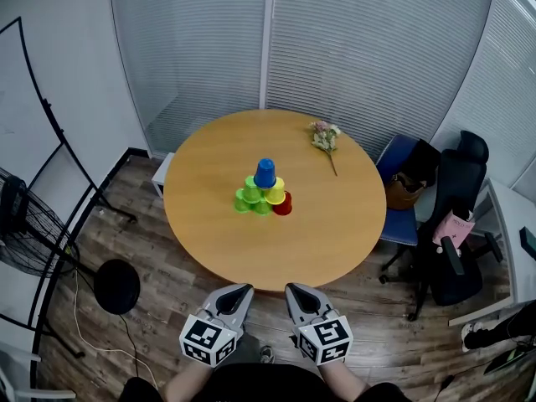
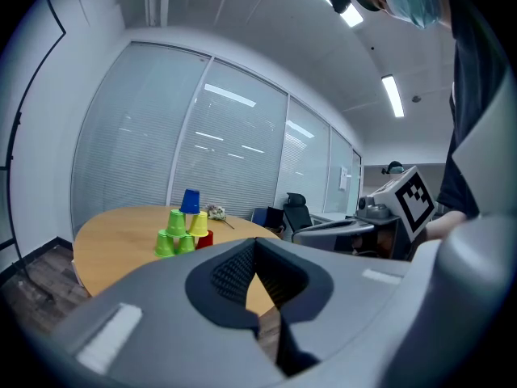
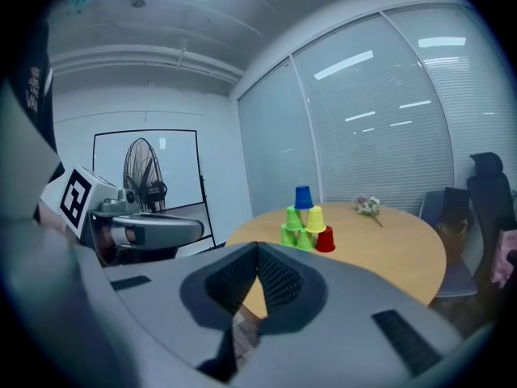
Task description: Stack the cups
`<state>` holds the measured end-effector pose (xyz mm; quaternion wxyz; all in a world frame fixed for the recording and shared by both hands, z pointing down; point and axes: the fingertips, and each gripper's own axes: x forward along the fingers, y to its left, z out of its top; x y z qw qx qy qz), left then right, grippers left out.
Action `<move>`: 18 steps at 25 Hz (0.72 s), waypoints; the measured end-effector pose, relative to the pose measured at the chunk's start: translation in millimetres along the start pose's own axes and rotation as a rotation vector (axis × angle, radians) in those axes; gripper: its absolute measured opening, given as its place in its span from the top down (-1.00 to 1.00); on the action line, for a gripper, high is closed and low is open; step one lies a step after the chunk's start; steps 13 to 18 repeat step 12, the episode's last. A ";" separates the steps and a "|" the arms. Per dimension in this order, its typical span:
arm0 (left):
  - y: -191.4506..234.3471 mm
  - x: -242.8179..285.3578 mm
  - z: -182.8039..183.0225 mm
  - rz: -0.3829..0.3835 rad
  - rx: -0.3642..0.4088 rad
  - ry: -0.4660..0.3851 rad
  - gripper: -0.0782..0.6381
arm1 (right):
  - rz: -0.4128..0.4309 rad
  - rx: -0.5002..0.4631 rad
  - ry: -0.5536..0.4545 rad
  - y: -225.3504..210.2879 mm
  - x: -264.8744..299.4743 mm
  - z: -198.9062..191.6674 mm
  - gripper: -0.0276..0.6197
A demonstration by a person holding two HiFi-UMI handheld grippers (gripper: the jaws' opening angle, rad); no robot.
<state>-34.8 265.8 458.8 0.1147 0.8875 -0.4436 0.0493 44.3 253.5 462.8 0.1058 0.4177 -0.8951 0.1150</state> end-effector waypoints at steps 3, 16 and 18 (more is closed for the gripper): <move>-1.5 -2.3 -0.6 -0.002 0.000 -0.003 0.75 | -0.001 -0.007 -0.004 2.8 -1.2 -0.1 0.87; -3.0 -1.8 -0.6 -0.009 -0.003 0.002 0.75 | 0.002 -0.010 -0.008 4.1 -0.4 2.8 0.87; -3.0 -1.8 -0.6 -0.009 -0.003 0.002 0.75 | 0.002 -0.010 -0.008 4.1 -0.4 2.8 0.87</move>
